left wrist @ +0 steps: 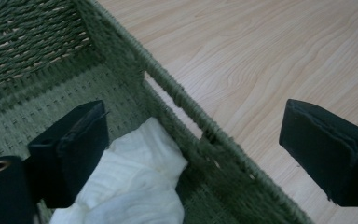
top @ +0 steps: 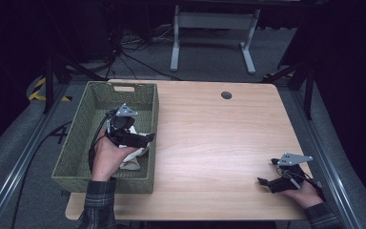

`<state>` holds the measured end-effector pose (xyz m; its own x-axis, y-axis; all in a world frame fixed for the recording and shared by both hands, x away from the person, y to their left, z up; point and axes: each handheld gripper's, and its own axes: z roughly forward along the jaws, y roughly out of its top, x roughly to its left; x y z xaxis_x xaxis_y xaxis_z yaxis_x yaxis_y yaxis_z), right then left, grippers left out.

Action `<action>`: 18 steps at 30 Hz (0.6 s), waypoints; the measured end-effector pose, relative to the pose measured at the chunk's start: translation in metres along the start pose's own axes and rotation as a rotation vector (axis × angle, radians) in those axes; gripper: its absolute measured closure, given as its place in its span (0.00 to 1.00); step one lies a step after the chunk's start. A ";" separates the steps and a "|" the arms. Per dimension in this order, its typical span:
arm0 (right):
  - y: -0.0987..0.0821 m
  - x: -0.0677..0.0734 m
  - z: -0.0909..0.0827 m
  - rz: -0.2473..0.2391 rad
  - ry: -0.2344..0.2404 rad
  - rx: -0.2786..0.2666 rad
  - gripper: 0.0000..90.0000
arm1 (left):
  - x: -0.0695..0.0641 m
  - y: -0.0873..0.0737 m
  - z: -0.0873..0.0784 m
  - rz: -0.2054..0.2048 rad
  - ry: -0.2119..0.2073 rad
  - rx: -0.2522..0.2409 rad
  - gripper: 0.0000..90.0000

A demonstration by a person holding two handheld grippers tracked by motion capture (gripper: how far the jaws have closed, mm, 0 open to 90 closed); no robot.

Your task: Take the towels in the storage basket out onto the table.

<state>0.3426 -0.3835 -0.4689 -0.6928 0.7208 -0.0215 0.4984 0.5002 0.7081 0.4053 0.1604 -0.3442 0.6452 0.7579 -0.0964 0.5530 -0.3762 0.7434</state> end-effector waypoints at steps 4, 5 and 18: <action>0.000 0.000 0.000 0.000 0.000 0.000 0.00 | 0.011 -0.007 -0.001 -0.027 0.023 0.005 0.11; 0.000 0.000 0.000 -0.001 0.000 0.001 0.00 | 0.011 -0.007 -0.001 -0.027 0.023 0.005 0.11; 0.000 0.000 0.000 -0.002 -0.001 0.000 0.00 | 0.034 -0.029 0.018 -0.075 0.069 0.121 0.14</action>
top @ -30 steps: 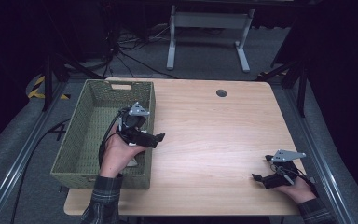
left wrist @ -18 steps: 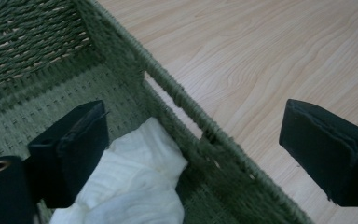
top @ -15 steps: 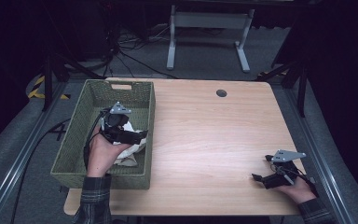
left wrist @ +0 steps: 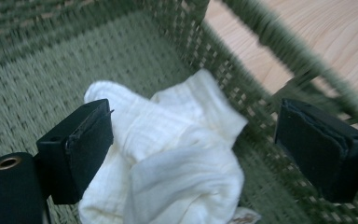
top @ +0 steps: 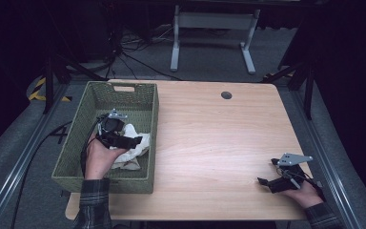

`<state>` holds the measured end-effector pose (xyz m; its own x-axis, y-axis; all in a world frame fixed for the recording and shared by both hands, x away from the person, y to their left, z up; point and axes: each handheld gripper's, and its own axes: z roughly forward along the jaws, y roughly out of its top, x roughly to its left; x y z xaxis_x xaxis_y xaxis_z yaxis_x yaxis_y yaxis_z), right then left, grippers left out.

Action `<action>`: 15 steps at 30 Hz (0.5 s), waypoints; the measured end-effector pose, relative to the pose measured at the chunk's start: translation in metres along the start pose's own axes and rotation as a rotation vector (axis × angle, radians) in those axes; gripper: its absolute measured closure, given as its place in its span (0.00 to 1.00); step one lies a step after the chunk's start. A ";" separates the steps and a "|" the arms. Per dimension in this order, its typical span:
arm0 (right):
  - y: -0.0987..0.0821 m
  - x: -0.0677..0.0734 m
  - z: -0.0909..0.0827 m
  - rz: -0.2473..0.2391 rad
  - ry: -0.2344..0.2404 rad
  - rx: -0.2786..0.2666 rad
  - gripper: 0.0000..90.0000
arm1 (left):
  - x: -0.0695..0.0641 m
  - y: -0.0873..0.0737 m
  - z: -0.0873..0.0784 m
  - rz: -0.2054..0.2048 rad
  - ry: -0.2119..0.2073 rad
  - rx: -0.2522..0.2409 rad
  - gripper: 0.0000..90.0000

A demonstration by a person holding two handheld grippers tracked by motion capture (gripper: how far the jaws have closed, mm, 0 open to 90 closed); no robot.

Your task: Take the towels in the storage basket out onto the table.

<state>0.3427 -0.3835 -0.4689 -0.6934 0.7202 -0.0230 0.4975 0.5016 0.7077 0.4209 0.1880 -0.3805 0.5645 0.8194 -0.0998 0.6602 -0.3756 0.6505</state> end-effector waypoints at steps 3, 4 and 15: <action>0.000 0.000 0.000 0.000 0.000 0.000 0.00 | 0.004 -0.003 0.008 -0.006 -0.004 0.023 0.15; 0.000 0.000 0.000 0.000 0.000 0.000 0.00 | 0.006 -0.004 0.010 0.002 0.003 0.043 0.15; 0.000 0.000 0.000 0.000 0.000 0.000 0.00 | 0.013 -0.013 0.029 -0.038 0.042 0.169 0.14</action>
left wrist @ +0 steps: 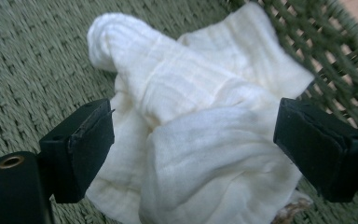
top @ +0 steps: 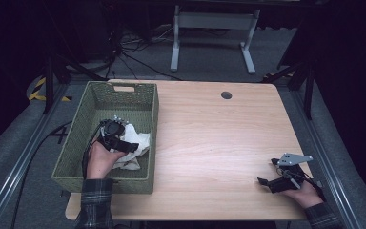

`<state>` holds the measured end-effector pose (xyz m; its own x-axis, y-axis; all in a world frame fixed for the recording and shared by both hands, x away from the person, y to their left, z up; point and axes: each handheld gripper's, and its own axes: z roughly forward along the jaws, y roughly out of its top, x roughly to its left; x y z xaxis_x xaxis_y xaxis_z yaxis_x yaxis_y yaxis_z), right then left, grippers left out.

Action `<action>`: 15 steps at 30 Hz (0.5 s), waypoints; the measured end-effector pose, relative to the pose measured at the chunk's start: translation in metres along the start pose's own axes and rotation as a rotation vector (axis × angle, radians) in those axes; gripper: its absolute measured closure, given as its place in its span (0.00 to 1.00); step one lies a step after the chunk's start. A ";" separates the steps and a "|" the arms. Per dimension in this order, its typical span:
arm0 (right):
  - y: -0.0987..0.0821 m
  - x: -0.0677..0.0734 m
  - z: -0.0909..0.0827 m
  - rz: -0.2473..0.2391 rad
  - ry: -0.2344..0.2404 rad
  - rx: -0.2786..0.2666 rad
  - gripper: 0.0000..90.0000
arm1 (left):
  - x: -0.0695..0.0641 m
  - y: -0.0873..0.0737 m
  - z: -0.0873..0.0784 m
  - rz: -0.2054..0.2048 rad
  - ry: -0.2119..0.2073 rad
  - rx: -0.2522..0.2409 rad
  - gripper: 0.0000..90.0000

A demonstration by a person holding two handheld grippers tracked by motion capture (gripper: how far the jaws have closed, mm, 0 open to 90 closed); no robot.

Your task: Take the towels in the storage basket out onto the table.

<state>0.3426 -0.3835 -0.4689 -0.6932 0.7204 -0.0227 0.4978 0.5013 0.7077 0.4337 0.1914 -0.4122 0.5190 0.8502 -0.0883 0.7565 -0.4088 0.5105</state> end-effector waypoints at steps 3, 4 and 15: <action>0.000 0.000 0.000 0.000 0.000 0.000 0.00 | 0.000 -0.001 0.005 -0.001 0.016 0.040 0.14; 0.000 0.000 0.000 0.000 0.000 0.000 0.00 | 0.000 -0.001 0.005 -0.001 0.016 0.040 0.14; 0.000 0.000 0.000 0.003 0.001 -0.001 0.00 | -0.002 -0.006 0.026 0.004 0.033 0.189 0.15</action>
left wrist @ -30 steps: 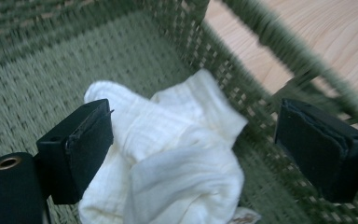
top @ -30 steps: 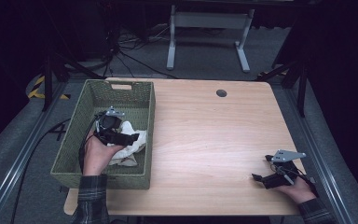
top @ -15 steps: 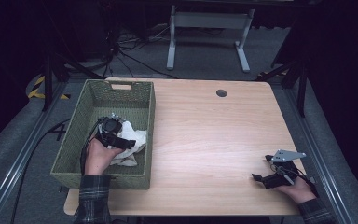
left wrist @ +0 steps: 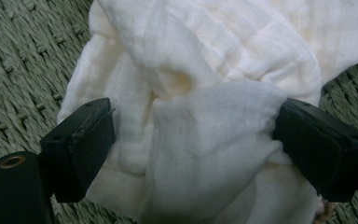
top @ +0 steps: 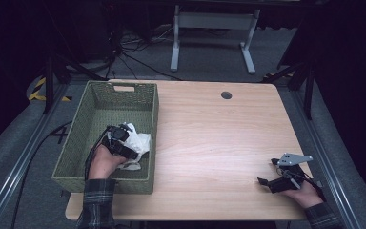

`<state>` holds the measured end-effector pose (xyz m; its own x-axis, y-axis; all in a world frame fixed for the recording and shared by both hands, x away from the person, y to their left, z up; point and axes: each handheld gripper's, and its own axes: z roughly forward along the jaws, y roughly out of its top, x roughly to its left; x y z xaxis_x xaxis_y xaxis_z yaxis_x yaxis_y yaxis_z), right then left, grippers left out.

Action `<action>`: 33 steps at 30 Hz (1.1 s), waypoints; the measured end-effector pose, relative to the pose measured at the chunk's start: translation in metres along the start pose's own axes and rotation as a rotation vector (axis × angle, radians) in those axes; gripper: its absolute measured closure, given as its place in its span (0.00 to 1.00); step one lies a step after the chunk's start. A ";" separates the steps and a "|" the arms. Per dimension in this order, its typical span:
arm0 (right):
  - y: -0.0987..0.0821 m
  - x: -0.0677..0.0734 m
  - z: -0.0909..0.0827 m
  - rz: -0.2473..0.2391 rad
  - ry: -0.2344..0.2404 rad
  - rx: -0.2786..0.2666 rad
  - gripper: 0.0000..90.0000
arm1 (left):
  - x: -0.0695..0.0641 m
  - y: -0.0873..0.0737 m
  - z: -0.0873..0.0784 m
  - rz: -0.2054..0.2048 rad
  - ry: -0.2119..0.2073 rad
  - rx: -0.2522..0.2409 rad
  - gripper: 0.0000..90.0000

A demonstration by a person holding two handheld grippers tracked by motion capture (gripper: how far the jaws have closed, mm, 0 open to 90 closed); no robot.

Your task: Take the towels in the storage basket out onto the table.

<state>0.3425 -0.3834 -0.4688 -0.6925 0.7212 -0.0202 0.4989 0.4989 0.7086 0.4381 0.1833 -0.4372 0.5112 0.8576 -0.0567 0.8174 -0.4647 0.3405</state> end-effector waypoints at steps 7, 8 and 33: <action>0.000 0.000 0.000 0.000 0.000 0.000 0.00 | 0.001 0.000 -0.001 -0.023 -0.020 0.031 0.24; 0.000 0.000 0.000 0.000 0.000 0.000 0.00 | 0.000 0.000 -0.002 -0.024 -0.018 0.035 0.30; 0.000 0.000 0.000 -0.002 -0.001 0.001 0.00 | 0.004 0.001 -0.058 -0.095 -0.116 -0.251 0.79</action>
<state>0.3428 -0.3835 -0.4689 -0.6929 0.7207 -0.0229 0.4978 0.5011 0.7079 0.4254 0.1994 -0.3826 0.4745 0.8568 -0.2018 0.7792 -0.3022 0.5491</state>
